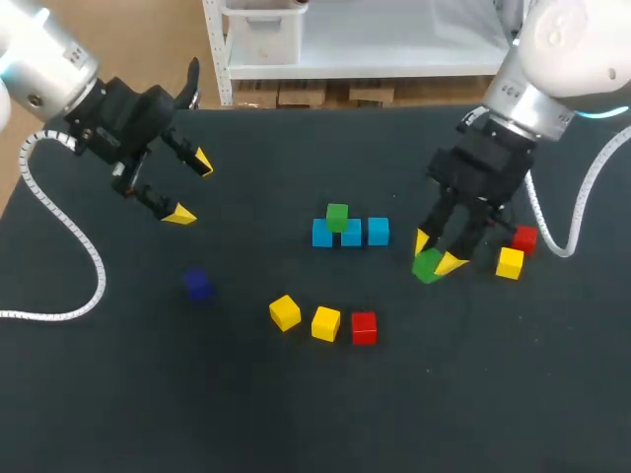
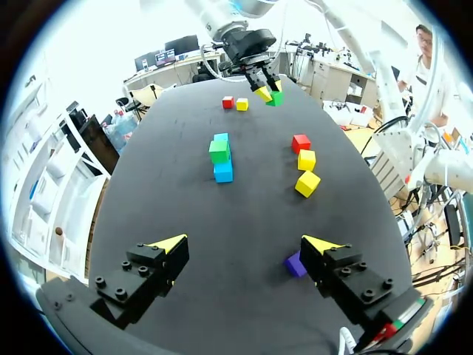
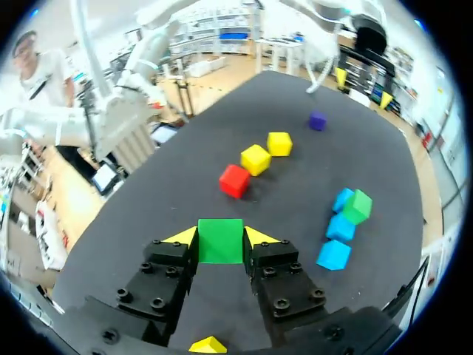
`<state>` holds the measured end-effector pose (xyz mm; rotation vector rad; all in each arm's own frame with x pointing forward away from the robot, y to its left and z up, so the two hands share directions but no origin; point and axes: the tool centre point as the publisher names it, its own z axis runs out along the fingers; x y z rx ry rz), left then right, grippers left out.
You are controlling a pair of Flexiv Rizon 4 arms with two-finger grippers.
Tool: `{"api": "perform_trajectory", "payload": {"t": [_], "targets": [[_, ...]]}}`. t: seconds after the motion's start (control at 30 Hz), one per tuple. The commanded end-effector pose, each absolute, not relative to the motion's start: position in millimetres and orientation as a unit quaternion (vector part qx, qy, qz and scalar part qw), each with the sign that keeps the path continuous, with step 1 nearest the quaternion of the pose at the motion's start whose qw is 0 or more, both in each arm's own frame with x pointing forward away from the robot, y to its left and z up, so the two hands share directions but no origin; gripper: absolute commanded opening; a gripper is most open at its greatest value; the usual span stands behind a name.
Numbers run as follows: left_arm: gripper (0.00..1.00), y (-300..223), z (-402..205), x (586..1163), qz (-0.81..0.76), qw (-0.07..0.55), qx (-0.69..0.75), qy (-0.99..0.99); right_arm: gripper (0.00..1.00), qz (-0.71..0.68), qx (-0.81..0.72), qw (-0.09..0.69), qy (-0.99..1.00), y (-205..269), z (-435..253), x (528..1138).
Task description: Place the blue cubes, place green cubes on the blue cubes, place the yellow cubes on the green cubes, then place the red cubes on the yellow cubes, and place purple cube on the red cubes.
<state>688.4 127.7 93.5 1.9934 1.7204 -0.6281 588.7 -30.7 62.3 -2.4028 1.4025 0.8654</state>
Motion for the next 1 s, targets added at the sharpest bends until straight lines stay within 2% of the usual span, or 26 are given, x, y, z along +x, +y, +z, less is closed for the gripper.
{"api": "perform_trajectory", "payload": {"t": [0.03,0.6,1.0], "targets": [[1.00,128.6,92.7,689.7,-0.228,0.216,0.720,0.619,0.00,0.224,-0.785,0.166,0.553,-22.3,57.4,577.7],[1.00,128.6,92.7,689.7,-0.228,0.216,0.720,0.619,0.00,0.196,-0.723,0.169,0.640,1.9,66.5,606.1],[1.00,128.6,92.7,689.7,-0.228,0.216,0.720,0.619,0.00,0.214,-0.691,0.167,0.670,16.8,46.0,640.9]]}}
